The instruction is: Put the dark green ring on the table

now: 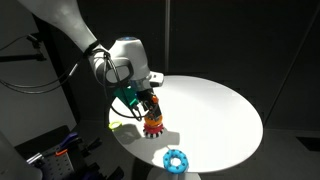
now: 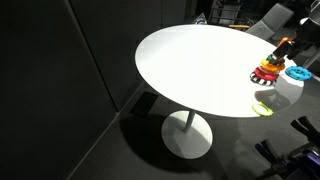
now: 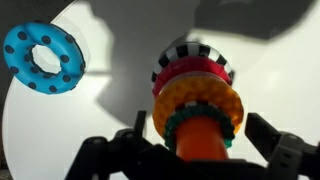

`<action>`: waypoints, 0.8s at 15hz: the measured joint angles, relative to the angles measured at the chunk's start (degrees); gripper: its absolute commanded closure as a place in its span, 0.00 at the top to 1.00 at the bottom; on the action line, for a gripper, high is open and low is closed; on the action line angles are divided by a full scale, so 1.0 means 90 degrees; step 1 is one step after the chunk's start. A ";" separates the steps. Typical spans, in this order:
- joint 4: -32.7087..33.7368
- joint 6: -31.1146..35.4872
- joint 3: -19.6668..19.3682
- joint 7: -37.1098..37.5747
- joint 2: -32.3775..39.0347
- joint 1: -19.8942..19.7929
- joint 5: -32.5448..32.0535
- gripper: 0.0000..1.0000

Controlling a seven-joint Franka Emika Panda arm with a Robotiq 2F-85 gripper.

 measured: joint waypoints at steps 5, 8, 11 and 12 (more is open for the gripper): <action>0.0007 0.0130 0.0028 -0.0042 0.0075 0.0000 0.0080 0.42; 0.0017 0.0137 0.0027 -0.0041 0.0064 0.0000 0.0080 0.42; 0.0017 0.0137 0.0026 -0.0029 -0.0026 0.0000 0.0078 0.42; 0.0016 0.0137 0.0026 -0.0020 -0.0078 0.0000 0.0073 0.42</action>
